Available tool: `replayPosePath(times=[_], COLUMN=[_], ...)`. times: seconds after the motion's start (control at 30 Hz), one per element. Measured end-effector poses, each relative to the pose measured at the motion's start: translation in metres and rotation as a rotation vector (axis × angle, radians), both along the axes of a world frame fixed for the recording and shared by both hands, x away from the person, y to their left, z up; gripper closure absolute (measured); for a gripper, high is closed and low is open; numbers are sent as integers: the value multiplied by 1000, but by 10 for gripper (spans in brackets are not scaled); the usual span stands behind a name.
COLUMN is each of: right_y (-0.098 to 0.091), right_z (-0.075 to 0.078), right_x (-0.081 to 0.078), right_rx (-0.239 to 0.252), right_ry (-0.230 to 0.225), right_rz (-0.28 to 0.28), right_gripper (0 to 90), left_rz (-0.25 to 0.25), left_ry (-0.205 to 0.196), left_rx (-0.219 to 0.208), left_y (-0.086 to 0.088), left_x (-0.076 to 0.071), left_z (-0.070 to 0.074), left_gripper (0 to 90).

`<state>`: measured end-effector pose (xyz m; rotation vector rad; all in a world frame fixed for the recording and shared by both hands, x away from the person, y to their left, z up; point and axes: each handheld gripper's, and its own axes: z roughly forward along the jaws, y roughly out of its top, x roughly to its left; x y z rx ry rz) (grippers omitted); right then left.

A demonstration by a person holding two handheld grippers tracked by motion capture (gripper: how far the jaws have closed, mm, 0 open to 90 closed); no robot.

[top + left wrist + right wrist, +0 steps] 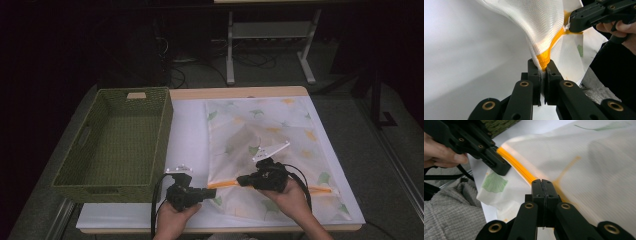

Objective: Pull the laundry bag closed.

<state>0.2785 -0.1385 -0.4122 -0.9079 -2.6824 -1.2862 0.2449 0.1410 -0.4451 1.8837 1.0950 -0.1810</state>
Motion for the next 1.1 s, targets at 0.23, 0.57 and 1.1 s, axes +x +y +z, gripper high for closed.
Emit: replayPosePath(times=[0.23,0.57,1.1], right_y=[-9,-20,-28], right_z=[0,7,9], right_x=[-3,-5,-8], right_rx=[-18,-59,-84], right_ry=[-2,-21,-45], right_rz=[-22,-59,-87], right_gripper=[899,899,899], left_rz=[-1,-7,-5], left_ry=[-10,-27,-36], left_rx=[28,58,70], left_y=[0,-2,0], left_x=[0,0,-1], left_z=[1,4,2], left_gripper=[857,857,858])
